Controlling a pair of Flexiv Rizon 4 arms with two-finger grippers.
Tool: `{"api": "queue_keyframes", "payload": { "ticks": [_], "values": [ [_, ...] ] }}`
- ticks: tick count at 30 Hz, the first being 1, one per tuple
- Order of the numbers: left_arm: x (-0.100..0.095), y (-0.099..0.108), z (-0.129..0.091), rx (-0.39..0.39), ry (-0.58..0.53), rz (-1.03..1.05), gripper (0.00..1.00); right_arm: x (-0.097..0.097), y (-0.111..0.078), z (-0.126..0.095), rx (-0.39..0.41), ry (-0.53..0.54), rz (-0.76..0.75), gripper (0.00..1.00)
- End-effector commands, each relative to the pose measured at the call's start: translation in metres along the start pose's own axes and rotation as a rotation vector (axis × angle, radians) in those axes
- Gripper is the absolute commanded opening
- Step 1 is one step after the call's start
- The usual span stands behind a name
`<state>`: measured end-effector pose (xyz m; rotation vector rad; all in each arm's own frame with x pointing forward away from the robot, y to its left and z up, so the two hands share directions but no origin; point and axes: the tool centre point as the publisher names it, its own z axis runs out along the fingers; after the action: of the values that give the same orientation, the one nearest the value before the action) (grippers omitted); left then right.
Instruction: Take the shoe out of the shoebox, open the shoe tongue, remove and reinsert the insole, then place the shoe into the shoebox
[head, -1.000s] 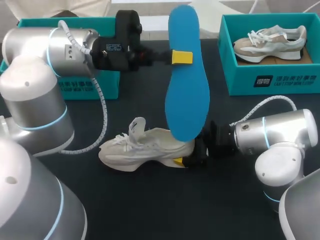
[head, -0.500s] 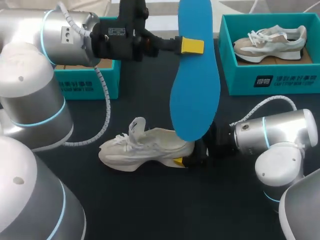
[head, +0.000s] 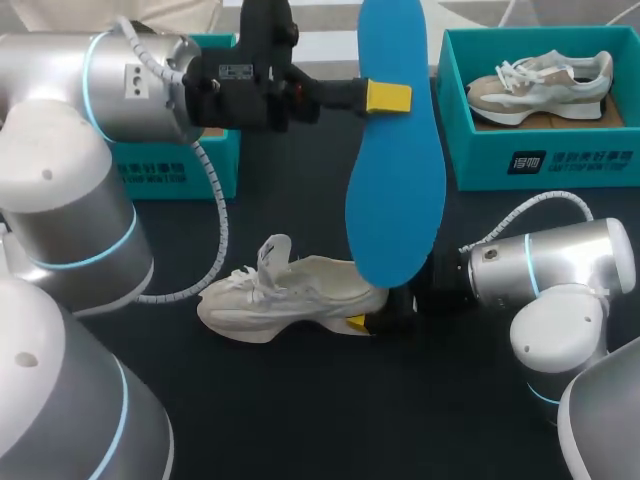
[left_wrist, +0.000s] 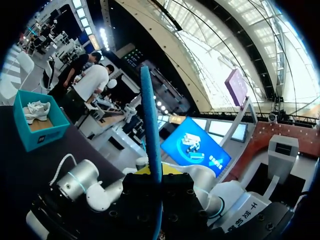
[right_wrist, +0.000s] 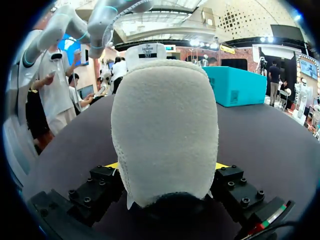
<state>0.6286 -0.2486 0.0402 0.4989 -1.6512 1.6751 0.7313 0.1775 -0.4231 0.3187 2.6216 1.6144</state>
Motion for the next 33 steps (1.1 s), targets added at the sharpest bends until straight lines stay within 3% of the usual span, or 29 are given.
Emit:
{"api": "queue_keyframes", "payload": {
  "ticks": [1,2,3,10,21,27,31,33],
  "values": [
    [0.001,0.002,0.0,0.003,-0.002,0.0,0.0,0.003,-0.006,0.0,0.005,-0.003,0.002,0.0],
    [0.001,0.002,0.0,0.003,-0.002,0.0,0.0,0.003,-0.006,0.0,0.005,-0.003,0.002,0.26],
    [0.001,0.002,0.0,0.003,-0.002,0.0,0.0,0.003,-0.006,0.0,0.005,-0.003,0.002,1.0],
    [0.001,0.002,0.0,0.003,-0.002,0.0,0.0,-0.001,0.008,-0.006,0.035,-0.016,-0.022,1.0],
    [0.001,0.002,0.0,0.003,-0.002,0.0,0.0,-0.013,0.007,-0.026,0.096,-0.07,-0.068,1.0],
    [0.001,0.002,0.0,0.003,-0.002,0.0,0.0,-0.017,0.013,-0.04,0.194,-0.107,-0.143,1.0],
    [0.001,0.002,0.0,0.003,-0.002,0.0,0.0,-0.019,0.017,-0.051,0.295,-0.124,-0.213,1.0],
    [0.001,0.002,0.0,0.003,-0.002,0.0,0.0,-0.02,0.02,-0.056,0.381,-0.132,-0.254,1.0]
  ]
}}
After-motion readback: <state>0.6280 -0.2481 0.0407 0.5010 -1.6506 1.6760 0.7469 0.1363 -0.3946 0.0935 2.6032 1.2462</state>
